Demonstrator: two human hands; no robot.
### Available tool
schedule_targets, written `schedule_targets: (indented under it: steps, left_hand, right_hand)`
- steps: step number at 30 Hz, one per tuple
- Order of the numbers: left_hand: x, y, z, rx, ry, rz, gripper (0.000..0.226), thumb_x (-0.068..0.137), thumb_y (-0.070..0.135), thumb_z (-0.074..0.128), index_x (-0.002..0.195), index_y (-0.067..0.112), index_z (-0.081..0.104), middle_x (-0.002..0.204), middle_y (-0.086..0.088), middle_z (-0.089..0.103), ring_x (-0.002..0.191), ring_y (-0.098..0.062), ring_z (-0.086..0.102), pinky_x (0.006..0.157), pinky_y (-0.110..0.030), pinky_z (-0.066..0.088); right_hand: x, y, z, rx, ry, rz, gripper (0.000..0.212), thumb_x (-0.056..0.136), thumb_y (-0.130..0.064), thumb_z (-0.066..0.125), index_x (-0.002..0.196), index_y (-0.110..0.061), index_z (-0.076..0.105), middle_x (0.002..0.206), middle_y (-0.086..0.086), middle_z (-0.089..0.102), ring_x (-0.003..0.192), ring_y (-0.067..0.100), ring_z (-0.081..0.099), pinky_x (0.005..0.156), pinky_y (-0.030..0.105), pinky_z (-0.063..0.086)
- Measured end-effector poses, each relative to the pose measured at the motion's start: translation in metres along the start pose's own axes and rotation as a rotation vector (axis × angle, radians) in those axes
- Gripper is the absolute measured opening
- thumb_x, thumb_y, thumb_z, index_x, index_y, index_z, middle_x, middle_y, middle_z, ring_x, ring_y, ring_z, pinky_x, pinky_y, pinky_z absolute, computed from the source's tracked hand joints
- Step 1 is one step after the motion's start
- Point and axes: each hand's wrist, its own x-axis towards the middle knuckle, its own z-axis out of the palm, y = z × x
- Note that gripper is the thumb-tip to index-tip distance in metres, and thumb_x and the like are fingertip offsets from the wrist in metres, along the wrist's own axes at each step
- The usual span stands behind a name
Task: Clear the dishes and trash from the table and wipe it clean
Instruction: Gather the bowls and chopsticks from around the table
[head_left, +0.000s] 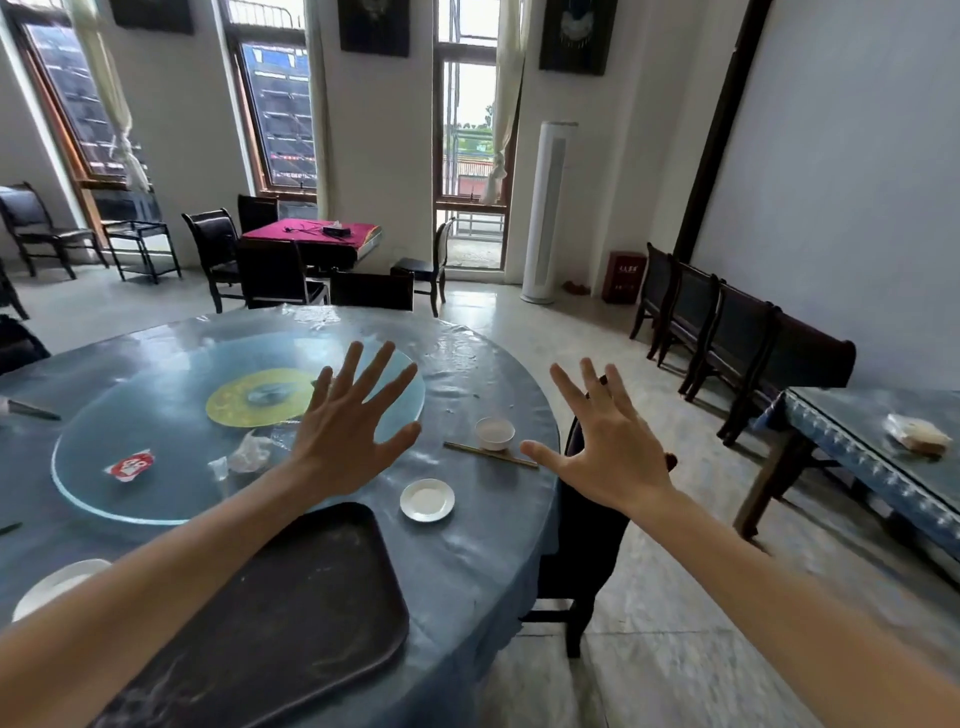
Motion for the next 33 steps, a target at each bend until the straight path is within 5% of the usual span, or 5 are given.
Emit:
schedule_targets:
  steps: [7,16,25,28,33]
  left_hand:
    - [0.069,-0.028,0.088,-0.119,-0.107,-0.077,0.083,0.085,0.077,0.020,0.160,0.044,0.010,0.170,0.012,-0.012,0.155,-0.022,-0.020,0.125,-0.052,0.002]
    - [0.146,-0.074,0.194,-0.437,-0.373,-0.296,0.095,0.071,0.083,0.024,0.158,0.050,0.006,0.163,0.020,-0.020,0.155,-0.017,-0.018,0.125,-0.048,0.004]
    - [0.160,-0.072,0.260,-1.434,-0.712,-0.939,0.110,0.054,0.058,0.065,0.157,0.044,0.028,0.167,0.022,0.010,0.156,-0.007,-0.001,0.123,-0.051,-0.005]
    - [0.164,-0.076,0.286,-1.547,-0.669,-1.171,0.083,0.071,0.054,0.059,0.151,0.047,0.039,0.163,0.025,0.022,0.156,-0.011,0.012,0.126,-0.049,0.004]
    - [0.177,-0.078,0.345,-1.663,-0.516,-1.495,0.053,0.088,0.055,0.054,0.139,0.039,0.057,0.149,0.014,0.051,0.132,-0.024,0.052,0.100,-0.044,0.042]
  right_hand:
    - [0.084,0.032,0.075,0.060,-0.028,0.014,0.102,0.079,-0.087,0.051,0.160,-0.052,0.000,0.173,-0.011,0.002,0.159,0.014,-0.008,0.119,0.047,0.035]
    - [0.178,0.062,0.165,0.386,-0.223,0.190,0.091,0.084,-0.070,0.066,0.159,-0.051,0.018,0.169,-0.014,0.020,0.158,0.008,0.009,0.118,0.036,0.030]
    - [0.200,0.102,0.255,0.826,-0.297,0.609,0.074,0.090,-0.052,0.073,0.155,-0.037,0.041,0.155,-0.009,0.049,0.134,0.005,0.046,0.114,0.031,0.039]
    - [0.222,0.119,0.281,0.953,-0.306,0.742,0.085,0.080,-0.062,0.074,0.154,-0.036,0.042,0.150,-0.008,0.055,0.134,0.010,0.054,0.118,0.045,0.041]
    - [0.273,0.149,0.323,1.125,-0.340,0.909,0.057,0.101,-0.031,0.066,0.152,-0.023,0.045,0.135,-0.010,0.057,0.126,0.013,0.053,0.110,0.046,0.049]
